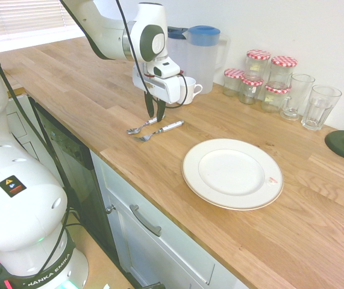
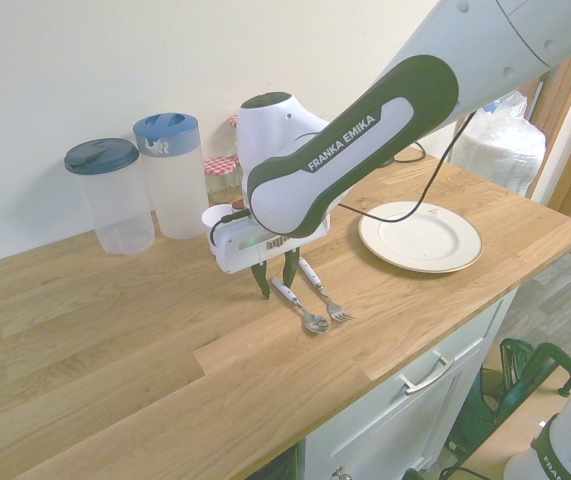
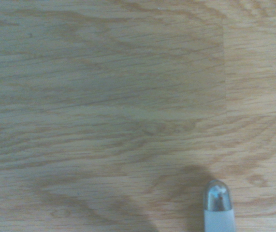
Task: Put the spoon into the plate
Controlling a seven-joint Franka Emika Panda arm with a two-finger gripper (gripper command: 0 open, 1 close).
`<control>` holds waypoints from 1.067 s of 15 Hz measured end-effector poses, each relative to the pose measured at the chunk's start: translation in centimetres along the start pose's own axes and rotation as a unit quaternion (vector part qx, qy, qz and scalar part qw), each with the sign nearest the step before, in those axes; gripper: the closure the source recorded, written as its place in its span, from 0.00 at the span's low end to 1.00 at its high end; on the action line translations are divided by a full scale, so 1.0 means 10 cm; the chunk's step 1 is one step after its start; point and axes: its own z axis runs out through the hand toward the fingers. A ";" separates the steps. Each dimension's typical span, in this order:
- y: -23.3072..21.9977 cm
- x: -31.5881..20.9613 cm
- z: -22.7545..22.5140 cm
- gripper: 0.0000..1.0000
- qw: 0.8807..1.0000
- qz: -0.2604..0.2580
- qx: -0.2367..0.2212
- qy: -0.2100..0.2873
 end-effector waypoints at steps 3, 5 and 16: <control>0.00 0.02 0.00 1.00 1.000 0.003 0.004 0.000; 0.01 0.04 0.00 1.00 1.000 0.005 0.004 0.001; 0.49 0.59 -1.01 1.00 0.997 0.041 0.065 0.015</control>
